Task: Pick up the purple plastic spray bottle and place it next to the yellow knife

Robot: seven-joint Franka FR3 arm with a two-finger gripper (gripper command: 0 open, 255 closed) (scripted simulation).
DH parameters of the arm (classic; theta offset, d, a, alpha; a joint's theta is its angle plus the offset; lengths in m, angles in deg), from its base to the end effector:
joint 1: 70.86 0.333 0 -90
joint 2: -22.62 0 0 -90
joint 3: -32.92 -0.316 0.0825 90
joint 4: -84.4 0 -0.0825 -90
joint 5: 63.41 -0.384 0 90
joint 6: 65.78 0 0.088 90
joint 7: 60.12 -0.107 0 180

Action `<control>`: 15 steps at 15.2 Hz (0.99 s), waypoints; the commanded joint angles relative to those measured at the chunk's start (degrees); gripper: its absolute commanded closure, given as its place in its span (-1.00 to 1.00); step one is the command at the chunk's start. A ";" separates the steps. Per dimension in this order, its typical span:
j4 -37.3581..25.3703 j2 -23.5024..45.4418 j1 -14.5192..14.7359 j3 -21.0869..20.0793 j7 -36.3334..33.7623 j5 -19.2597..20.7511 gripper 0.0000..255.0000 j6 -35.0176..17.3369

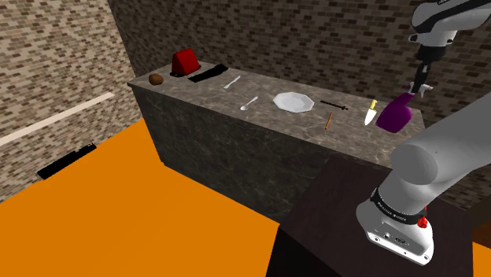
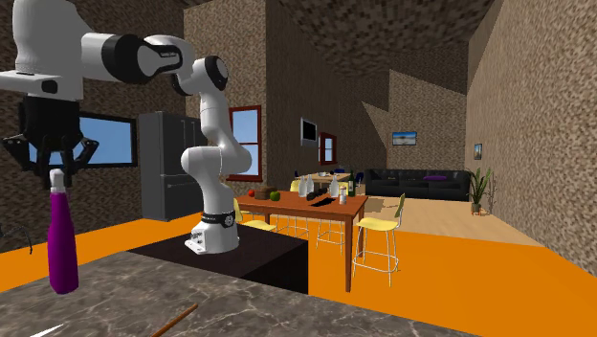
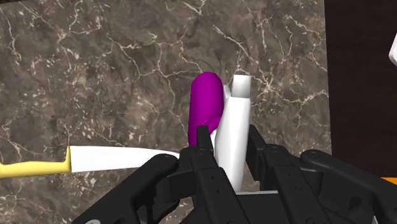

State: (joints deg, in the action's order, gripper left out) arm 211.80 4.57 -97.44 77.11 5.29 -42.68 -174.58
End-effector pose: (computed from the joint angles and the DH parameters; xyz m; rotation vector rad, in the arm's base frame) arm 0.1160 -0.4605 0.4577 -3.1052 -0.1142 0.2186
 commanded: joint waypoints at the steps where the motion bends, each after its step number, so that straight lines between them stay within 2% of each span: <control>1: 1.47 0.23 -0.04 0.28 -0.27 0.15 1.00 -1.69; 4: 2.96 1.15 0.05 0.96 -0.23 0.03 1.00 -4.01; 11: 2.96 1.15 0.05 0.96 -0.23 0.03 1.00 -4.01; 12: 2.96 1.15 0.05 0.96 -0.23 0.03 -1.00 -4.01; 15: 2.96 1.15 0.05 0.95 -0.23 0.03 -1.00 -4.01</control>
State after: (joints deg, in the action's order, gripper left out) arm 214.76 5.72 -97.39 78.07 5.06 -42.65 -178.59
